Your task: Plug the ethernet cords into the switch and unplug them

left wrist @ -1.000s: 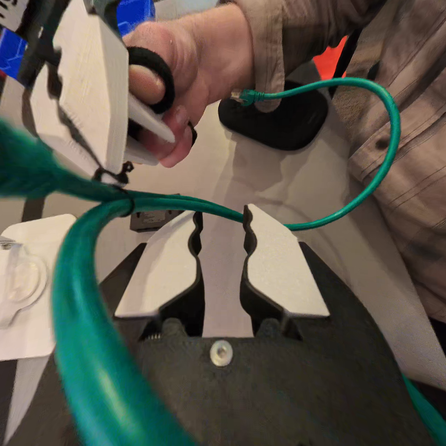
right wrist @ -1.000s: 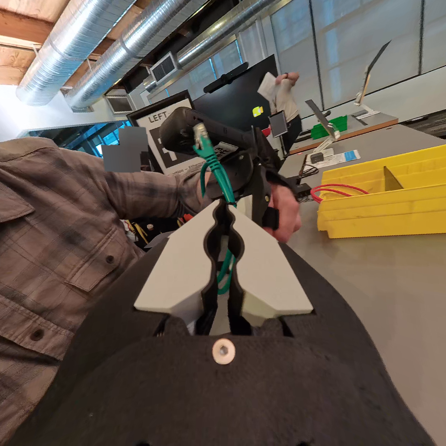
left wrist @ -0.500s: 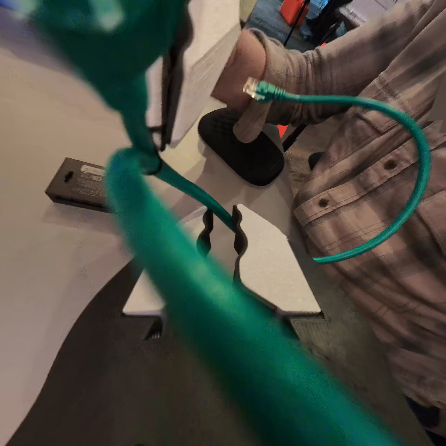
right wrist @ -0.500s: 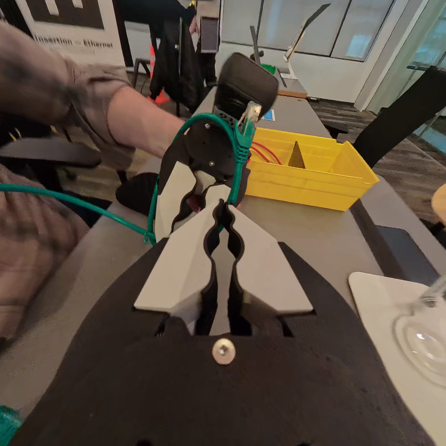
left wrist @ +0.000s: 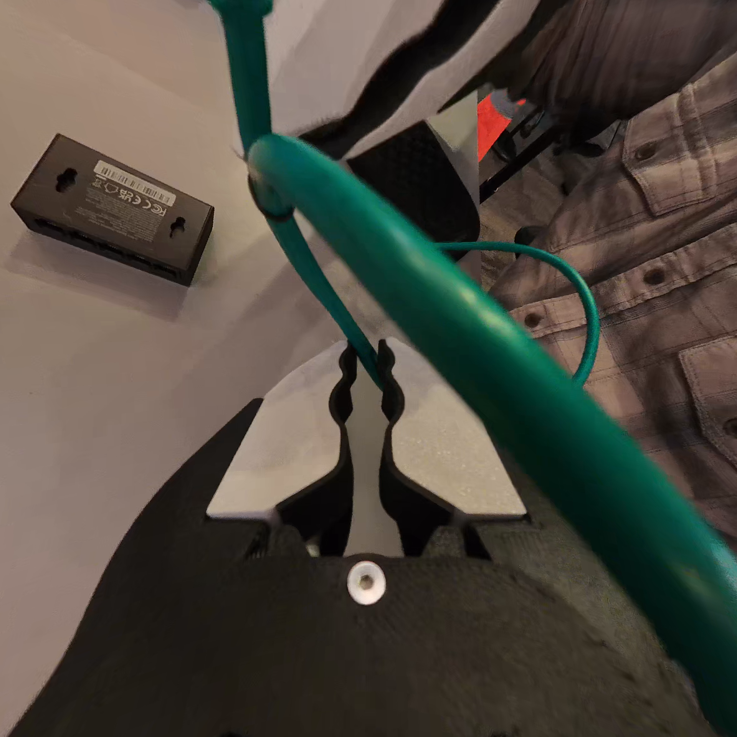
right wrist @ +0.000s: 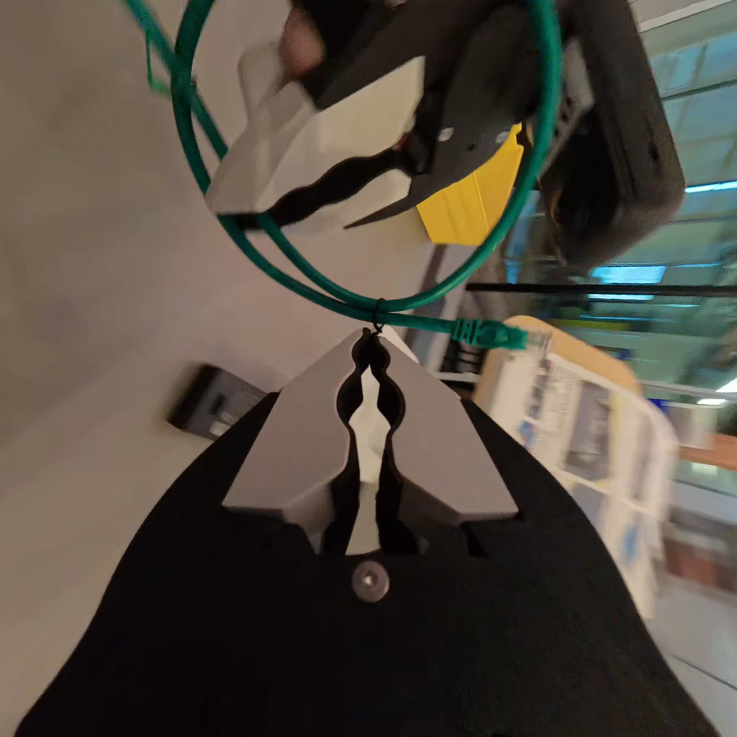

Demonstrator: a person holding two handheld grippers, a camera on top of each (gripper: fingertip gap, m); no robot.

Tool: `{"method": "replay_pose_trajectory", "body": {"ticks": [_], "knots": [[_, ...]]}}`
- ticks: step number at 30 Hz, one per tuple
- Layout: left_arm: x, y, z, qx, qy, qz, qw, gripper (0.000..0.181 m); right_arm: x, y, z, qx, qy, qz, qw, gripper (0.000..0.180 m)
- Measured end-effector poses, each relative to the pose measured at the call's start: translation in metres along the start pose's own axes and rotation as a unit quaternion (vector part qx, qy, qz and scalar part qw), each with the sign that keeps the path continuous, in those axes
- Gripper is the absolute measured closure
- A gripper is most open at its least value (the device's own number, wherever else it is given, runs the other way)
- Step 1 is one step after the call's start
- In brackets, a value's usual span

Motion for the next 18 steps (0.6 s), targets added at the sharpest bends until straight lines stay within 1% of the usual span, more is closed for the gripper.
{"method": "replay_pose_trajectory", "body": {"ticks": [2, 4, 6, 7, 10, 11, 12, 13, 14, 16, 18], "knots": [[0.001, 0.002, 0.0, -0.017, -0.016, 0.003, 1.0, 0.171, 0.005, 0.005, 0.006, -0.029, -0.106, 0.074, 0.991, 0.18], [0.002, 0.007, -0.002, -0.039, -0.03, 0.003, 0.999, 0.171, 0.009, 0.011, 0.012, -0.055, -0.198, 0.121, 0.971, 0.18], [0.004, 0.011, -0.007, -0.071, -0.049, -0.008, 0.996, 0.169, 0.009, 0.016, 0.019, -0.09, -0.257, 0.131, 0.953, 0.18], [0.004, 0.012, -0.008, -0.072, -0.051, -0.007, 0.996, 0.169, 0.008, 0.018, 0.023, -0.103, -0.279, 0.13, 0.946, 0.18], [0.002, 0.016, -0.003, -0.072, -0.071, -0.016, 0.995, 0.169, 0.003, 0.023, 0.029, -0.114, -0.304, 0.119, 0.938, 0.18], [0.001, 0.017, 0.0, -0.07, -0.078, -0.02, 0.994, 0.169, 0.002, 0.024, 0.028, -0.11, -0.295, 0.112, 0.943, 0.18], [-0.001, 0.018, 0.003, -0.063, -0.084, -0.02, 0.994, 0.17, 0.003, 0.024, 0.027, -0.1, -0.267, 0.104, 0.953, 0.18], [-0.002, 0.019, 0.006, -0.054, -0.083, -0.026, 0.995, 0.172, 0.003, 0.024, 0.024, -0.092, -0.231, 0.096, 0.964, 0.173], [-0.003, 0.019, 0.008, -0.043, -0.078, -0.029, 0.996, 0.173, 0.004, 0.023, 0.023, -0.078, -0.19, 0.078, 0.976, 0.16], [-0.005, 0.02, 0.011, -0.021, -0.067, -0.025, 0.997, 0.174, 0.001, 0.017, 0.017, -0.037, -0.093, 0.043, 0.994, 0.159], [-0.005, 0.02, 0.012, -0.007, -0.054, -0.028, 0.998, 0.175, -0.002, 0.01, 0.013, 0.012, 0.009, -0.016, 1.0, 0.152]]}}
Point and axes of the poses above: each gripper's, where its closed fingertips meet, y out along the fingers, x out of its top, z = x × y across the jaws, the point moved 7 cm from there along -y, back along the fingers, and after that the axes turned 11 degrees about -y, right-handed, at the moved point
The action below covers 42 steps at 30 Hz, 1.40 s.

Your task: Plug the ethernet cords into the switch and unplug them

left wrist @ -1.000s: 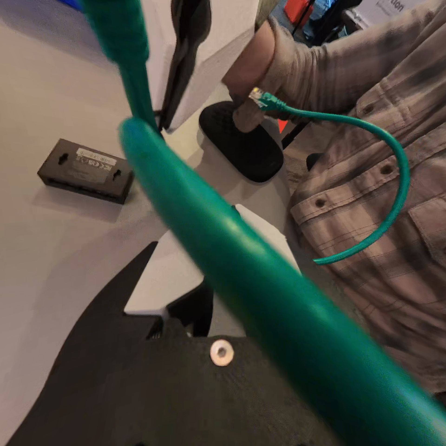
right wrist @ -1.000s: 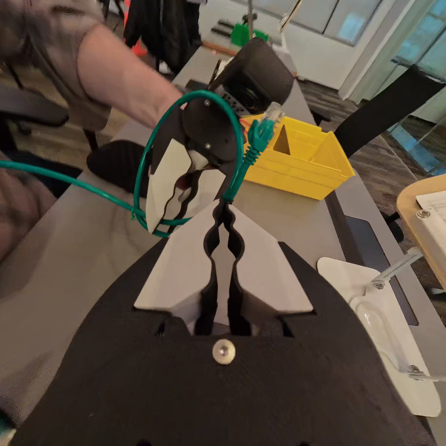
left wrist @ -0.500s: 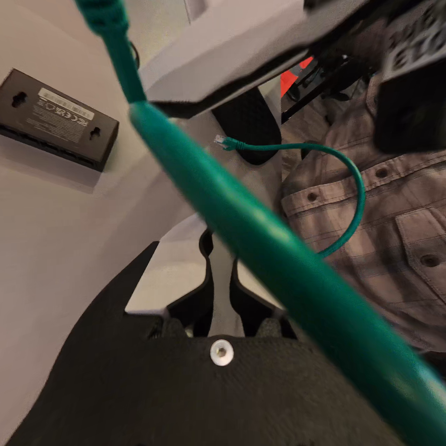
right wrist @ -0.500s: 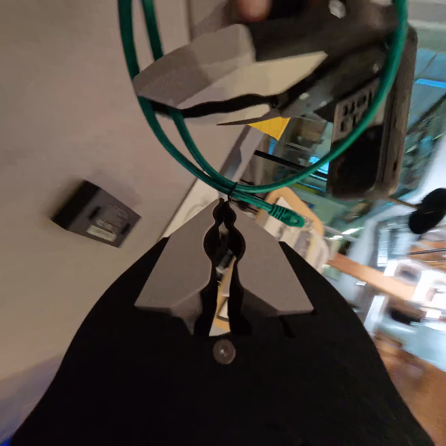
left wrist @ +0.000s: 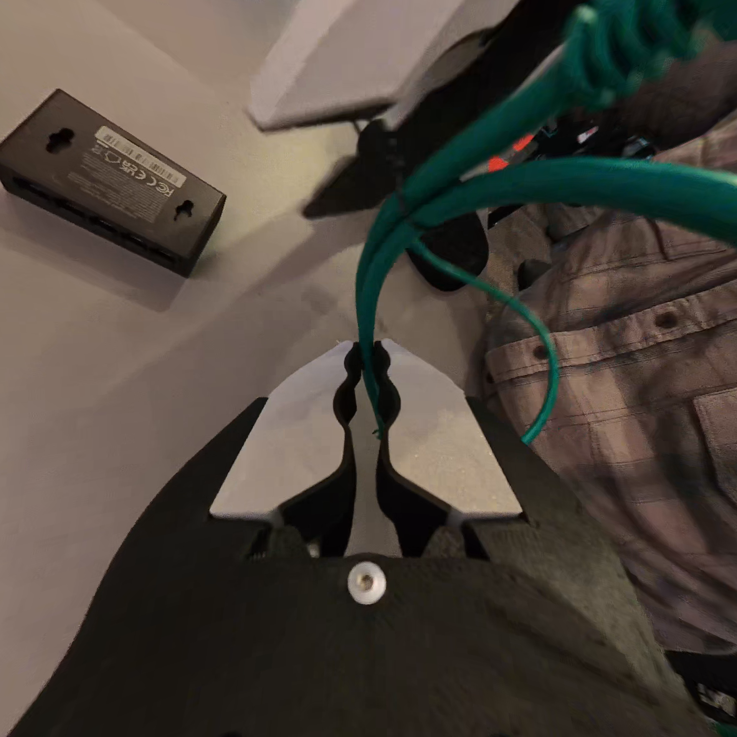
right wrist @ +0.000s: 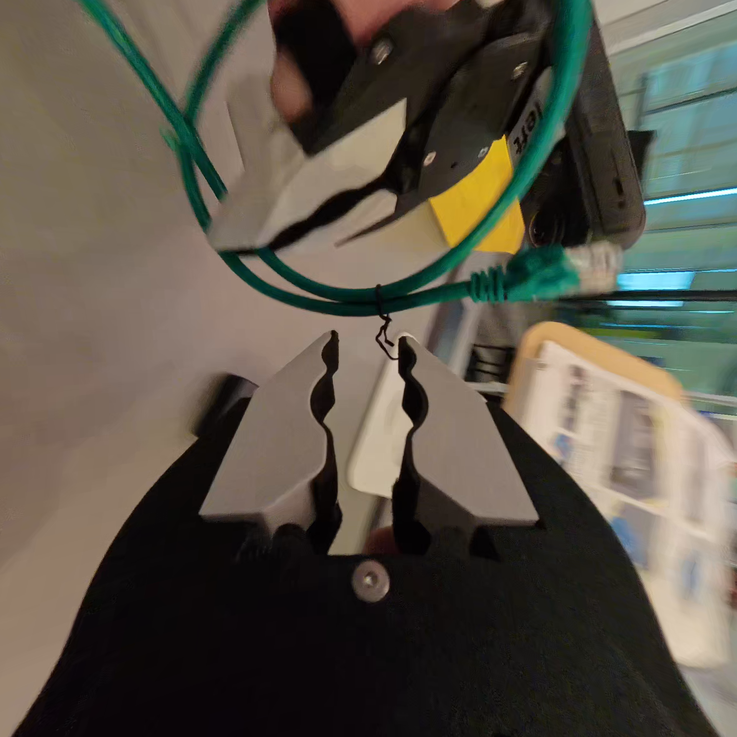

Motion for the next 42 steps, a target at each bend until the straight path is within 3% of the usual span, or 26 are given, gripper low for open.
{"method": "replay_pose_trajectory", "body": {"ticks": [5, 8, 10, 12, 16, 18, 20, 21, 24, 26, 29, 35, 39, 42], "knots": [[0.005, -0.004, 0.003, 0.049, 0.034, -0.007, 0.998, 0.175, -0.01, -0.025, -0.014, 0.045, 0.223, -0.145, 0.963, 0.146], [0.011, -0.013, 0.006, 0.1, 0.061, -0.024, 0.993, 0.175, -0.019, -0.036, -0.017, 0.095, 0.376, -0.233, 0.892, 0.145], [0.015, -0.021, 0.011, 0.169, 0.094, -0.032, 0.981, 0.175, -0.026, -0.042, -0.016, 0.124, 0.466, -0.287, 0.828, 0.137], [0.022, -0.032, 0.013, 0.243, 0.133, -0.047, 0.96, 0.175, -0.038, -0.042, -0.013, 0.125, 0.544, -0.312, 0.769, 0.14], [0.04, -0.055, 0.007, 0.434, 0.26, -0.043, 0.861, 0.175, -0.048, -0.034, -0.001, 0.134, 0.63, -0.366, 0.672, 0.148], [0.049, -0.064, 0.0, 0.526, 0.33, -0.032, 0.783, 0.176, -0.049, -0.028, 0.002, 0.141, 0.658, -0.389, 0.629, 0.147], [0.055, -0.069, -0.006, 0.597, 0.383, -0.007, 0.705, 0.176, -0.047, -0.023, 0.001, 0.147, 0.667, -0.408, 0.606, 0.147], [0.058, -0.07, -0.008, 0.627, 0.411, 0.002, 0.662, 0.176, -0.046, -0.021, -0.001, 0.145, 0.672, -0.407, 0.602, 0.145], [0.062, -0.068, -0.012, 0.673, 0.457, 0.028, 0.581, 0.176, -0.044, -0.013, -0.005, 0.144, 0.69, -0.399, 0.586, 0.148], [0.063, -0.066, -0.012, 0.691, 0.48, 0.041, 0.539, 0.176, -0.042, -0.006, -0.007, 0.147, 0.703, -0.396, 0.572, 0.148], [0.065, -0.063, -0.013, 0.702, 0.506, 0.049, 0.499, 0.176, -0.044, 0.001, -0.008, 0.137, 0.714, -0.395, 0.562, 0.159], [0.068, -0.063, -0.012, 0.705, 0.516, 0.055, 0.484, 0.175, -0.042, 0.009, -0.005, 0.141, 0.712, -0.389, 0.567, 0.176], [0.07, -0.064, -0.014, 0.703, 0.516, 0.054, 0.486, 0.175, -0.043, 0.006, -0.008, 0.117, 0.693, -0.378, 0.602, 0.177], [0.072, -0.065, -0.014, 0.686, 0.499, 0.049, 0.526, 0.176, -0.042, 0.004, -0.008, 0.09, 0.666, -0.351, 0.652, 0.178]]}}
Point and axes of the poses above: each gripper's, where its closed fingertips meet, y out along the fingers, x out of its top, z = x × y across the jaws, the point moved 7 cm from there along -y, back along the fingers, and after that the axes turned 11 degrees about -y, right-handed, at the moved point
